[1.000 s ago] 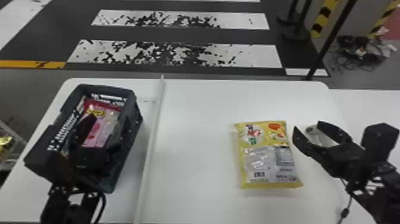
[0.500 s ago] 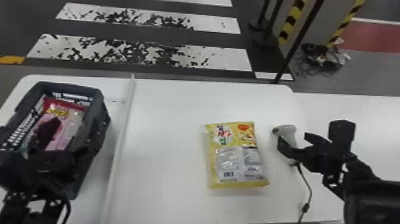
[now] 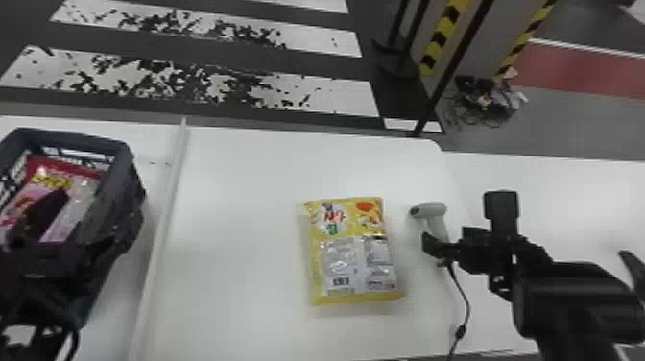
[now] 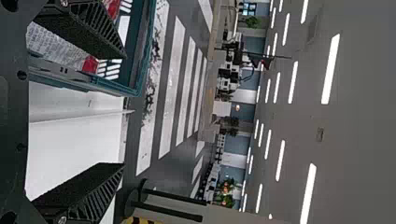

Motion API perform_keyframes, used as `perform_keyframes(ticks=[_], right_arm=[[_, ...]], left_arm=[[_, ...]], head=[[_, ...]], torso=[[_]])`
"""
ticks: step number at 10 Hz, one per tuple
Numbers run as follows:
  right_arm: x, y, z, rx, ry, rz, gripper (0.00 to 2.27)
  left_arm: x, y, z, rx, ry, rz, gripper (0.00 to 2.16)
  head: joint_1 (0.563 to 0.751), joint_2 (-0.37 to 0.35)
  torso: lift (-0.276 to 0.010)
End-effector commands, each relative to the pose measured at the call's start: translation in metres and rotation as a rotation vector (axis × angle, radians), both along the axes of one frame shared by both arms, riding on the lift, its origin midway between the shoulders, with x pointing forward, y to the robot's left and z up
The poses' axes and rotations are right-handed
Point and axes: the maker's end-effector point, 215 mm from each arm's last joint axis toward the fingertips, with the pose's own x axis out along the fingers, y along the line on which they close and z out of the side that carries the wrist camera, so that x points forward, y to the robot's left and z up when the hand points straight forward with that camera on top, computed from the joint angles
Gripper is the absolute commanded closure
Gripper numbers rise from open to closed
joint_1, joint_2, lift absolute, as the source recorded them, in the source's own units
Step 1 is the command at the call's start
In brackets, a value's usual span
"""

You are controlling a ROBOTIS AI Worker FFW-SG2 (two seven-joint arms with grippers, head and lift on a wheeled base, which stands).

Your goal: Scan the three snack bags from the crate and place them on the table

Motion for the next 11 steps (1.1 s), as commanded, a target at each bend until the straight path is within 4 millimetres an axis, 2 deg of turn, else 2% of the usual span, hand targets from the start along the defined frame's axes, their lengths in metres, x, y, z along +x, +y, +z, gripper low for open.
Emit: perform_keyframes(ticks=[1,2,3,5,6,7,9,11], right_arm=[[0.007,0.003,-0.009,0.006,0.027,0.005,0.1],[0.012,0.002,-0.016,0.001,0.053,0.008,0.19],[0.016,0.004,-0.021,-0.008,0.079,0.021,0.55],[0.017,0.006,-0.028,-0.043,0.121,0.032,1.82],[0.016,0.009,-0.031,-0.051,0.132,0.038,2.13],[0.018,0.009,-0.029,-0.055,0.128,0.035,2.26],[0.011,0.01,-0.018,-0.055,0.136,0.02,2.26],[-0.018,0.021,0.004,-0.047,0.162,-0.006,2.26]], left_arm=[[0.002,-0.001,-0.002,0.004,0.008,-0.009,0.05],[0.003,-0.001,-0.001,0.004,0.006,-0.013,0.05],[0.003,0.0,-0.003,0.005,0.009,-0.015,0.05],[0.004,0.001,-0.006,0.002,0.014,-0.018,0.05],[0.005,0.002,-0.007,0.004,0.015,-0.018,0.05],[0.005,0.002,-0.007,0.002,0.017,-0.018,0.05],[0.005,0.003,-0.008,0.003,0.018,-0.019,0.05],[0.007,0.003,-0.008,0.002,0.016,-0.018,0.05]], head=[[0.695,-0.212],[0.695,-0.209],[0.695,-0.208],[0.695,-0.203],[0.695,-0.201],[0.695,-0.198],[0.695,-0.194],[0.695,-0.193]], torso=[[-0.062],[-0.062],[-0.062],[-0.062],[-0.062],[-0.062],[-0.062],[-0.062]])
